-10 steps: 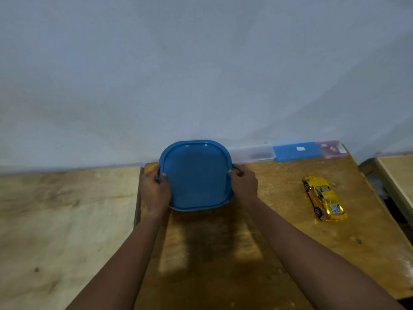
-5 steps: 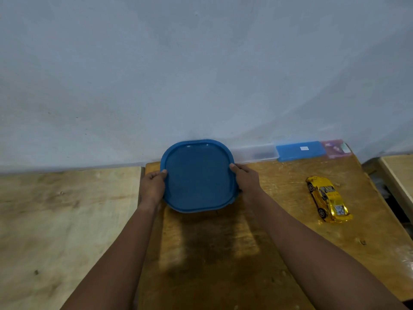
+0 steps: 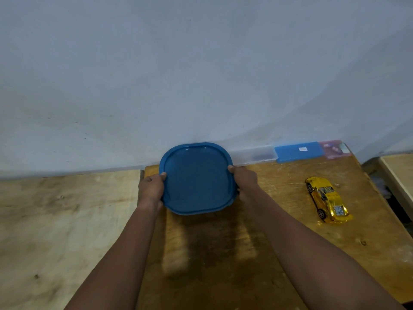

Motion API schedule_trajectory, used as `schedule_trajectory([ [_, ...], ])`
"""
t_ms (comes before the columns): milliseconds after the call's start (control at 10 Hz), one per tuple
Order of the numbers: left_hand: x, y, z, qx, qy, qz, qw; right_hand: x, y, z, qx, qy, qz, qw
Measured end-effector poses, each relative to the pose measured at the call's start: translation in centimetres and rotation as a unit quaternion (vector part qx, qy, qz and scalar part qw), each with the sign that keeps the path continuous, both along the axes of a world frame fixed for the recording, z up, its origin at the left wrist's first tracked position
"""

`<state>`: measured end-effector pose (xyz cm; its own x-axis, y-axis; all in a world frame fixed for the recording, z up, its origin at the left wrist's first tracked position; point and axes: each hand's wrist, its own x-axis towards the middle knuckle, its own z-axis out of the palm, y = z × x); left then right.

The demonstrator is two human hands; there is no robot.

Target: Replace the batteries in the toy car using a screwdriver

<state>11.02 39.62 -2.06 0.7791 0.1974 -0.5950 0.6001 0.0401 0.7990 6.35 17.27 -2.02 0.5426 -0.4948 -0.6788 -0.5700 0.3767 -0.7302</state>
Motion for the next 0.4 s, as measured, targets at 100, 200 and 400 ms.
schedule_trajectory([
  [100, -0.5, 0.3, -0.3, 0.029, -0.020, -0.006, 0.999, -0.6, -0.1, 0.6, 0.013, -0.016, 0.023, 1.000],
  [200, -1.1, 0.2, -0.5, 0.059, -0.033, -0.016, 0.998, -1.4, -0.1, 0.9, -0.009, -0.056, 0.065, 0.996],
  [400, -3.4, -1.4, 1.1, 0.300, -0.128, -0.041, 0.944, -3.4, -1.0, 1.2, -0.110, -0.054, 0.173, 0.977],
])
